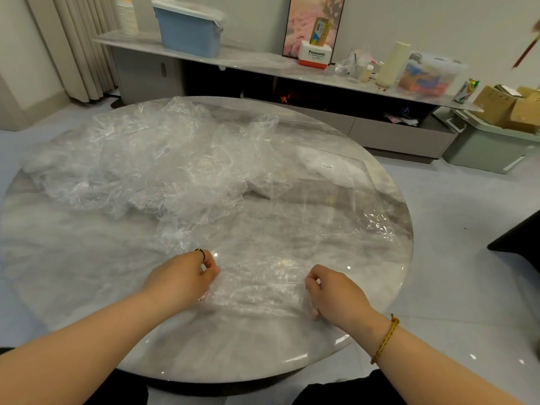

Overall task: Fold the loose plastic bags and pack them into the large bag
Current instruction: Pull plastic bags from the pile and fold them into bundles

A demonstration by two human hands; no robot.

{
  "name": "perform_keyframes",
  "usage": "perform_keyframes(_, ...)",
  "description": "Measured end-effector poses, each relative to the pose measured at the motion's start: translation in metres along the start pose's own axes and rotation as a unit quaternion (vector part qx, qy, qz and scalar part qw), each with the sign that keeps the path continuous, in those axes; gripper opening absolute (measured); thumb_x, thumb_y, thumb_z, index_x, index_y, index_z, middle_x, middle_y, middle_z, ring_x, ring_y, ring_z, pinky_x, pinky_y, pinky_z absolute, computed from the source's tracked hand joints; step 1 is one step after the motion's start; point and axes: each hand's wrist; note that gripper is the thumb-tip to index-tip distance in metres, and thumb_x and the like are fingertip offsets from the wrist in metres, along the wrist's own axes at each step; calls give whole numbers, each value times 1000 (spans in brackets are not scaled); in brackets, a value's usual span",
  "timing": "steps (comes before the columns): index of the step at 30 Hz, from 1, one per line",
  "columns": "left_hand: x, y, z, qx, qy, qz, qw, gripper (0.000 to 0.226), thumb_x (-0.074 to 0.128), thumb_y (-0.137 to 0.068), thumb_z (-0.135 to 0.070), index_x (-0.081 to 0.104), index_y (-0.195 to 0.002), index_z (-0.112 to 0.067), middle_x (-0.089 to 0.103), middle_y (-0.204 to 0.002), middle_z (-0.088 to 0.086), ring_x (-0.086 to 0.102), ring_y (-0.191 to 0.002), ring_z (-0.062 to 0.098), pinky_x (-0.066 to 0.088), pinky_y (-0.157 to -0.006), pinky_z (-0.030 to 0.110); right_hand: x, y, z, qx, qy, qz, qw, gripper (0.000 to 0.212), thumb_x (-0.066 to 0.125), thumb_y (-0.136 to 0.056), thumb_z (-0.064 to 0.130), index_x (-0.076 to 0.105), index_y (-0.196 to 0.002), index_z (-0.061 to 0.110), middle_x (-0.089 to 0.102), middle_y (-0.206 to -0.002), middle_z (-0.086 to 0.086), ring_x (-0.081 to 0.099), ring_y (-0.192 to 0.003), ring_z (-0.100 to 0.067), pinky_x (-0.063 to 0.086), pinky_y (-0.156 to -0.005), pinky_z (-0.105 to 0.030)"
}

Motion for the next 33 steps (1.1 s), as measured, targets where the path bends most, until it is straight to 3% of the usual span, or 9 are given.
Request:
perform_keyframes(4,2,5,-10,103,-154,-184,965,16,48,-92,-38,53,-101,-26,64,-84,-8,61,-79,16,39,-61,24,5,-3,7,7,74,-37,997,27,32,-100,29,53,-103,13,66,-95,-5,46,-74,-18,35,-64,-24)
perform_keyframes(7,10,3,-8,254,-156,-275,914,43,37,-91,-42,69,-95,-12,69,-93,6,54,-92,22,39,-80,34,10,-4,10,2,127,-70,989,22,30,-100,29,46,-94,17,56,-85,-4,43,-73,-18,31,-62,-24)
perform_keyframes(10,21,8,-15,322,-226,-151,907,67,6,-100,-36,70,-102,-17,69,-108,2,53,-110,19,23,-101,32,13,-6,10,5,152,-85,985,23,30,-99,27,49,-101,14,57,-86,-3,43,-73,-19,31,-62,-24)
perform_keyframes(16,42,1,-13,267,-302,24,915,75,-5,-99,-35,67,-111,-20,65,-117,-3,61,-110,12,13,-109,31,11,-4,7,19,208,-127,970,32,46,-90,16,45,-121,13,63,-101,-2,55,-81,-22,34,-63,-26)
perform_keyframes(18,37,-6,-15,251,-294,21,922,93,-26,-86,-50,46,-134,-17,38,-143,0,33,-134,12,1,-115,37,17,-8,7,-32,207,-230,951,34,60,-66,5,66,-98,13,65,-86,-2,63,-74,-22,45,-59,-28)
perform_keyframes(20,41,-13,-15,273,-258,-2,927,108,-41,-59,-63,5,-147,-21,-12,-146,-10,-18,-132,5,-21,-107,27,24,-10,14,-97,180,-276,939,38,44,-59,9,72,-84,17,70,-87,-2,69,-78,-23,54,-65,-29)
perform_keyframes(23,40,-21,-21,263,-234,27,936,99,-26,-58,-59,-7,-147,-21,-15,-152,-11,-27,-126,-2,-22,-102,21,44,-14,31,-148,158,-213,953,45,33,-73,20,74,-93,18,71,-104,0,68,-98,-17,41,-93,-31)
perform_keyframes(26,42,-26,-15,256,-232,26,938,103,-23,-52,-53,-7,-147,-17,-13,-155,-7,-24,-133,0,-22,-102,21,57,-22,35,-146,183,-134,963,58,15,-99,31,71,-103,17,68,-112,1,65,-104,-13,30,-98,-32)
perform_keyframes(33,51,-31,-12,252,-213,31,944,82,-24,-54,-51,-25,-129,-18,-31,-133,-10,-32,-122,3,-30,-94,17,60,-21,25,-122,195,-46,972,77,-3,-98,38,70,-107,14,68,-112,-2,65,-104,-16,15,-106,-27)
Point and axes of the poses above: each hand's wrist, its own y-axis away from the middle knuckle, its own x-axis out of the palm, z = x × y
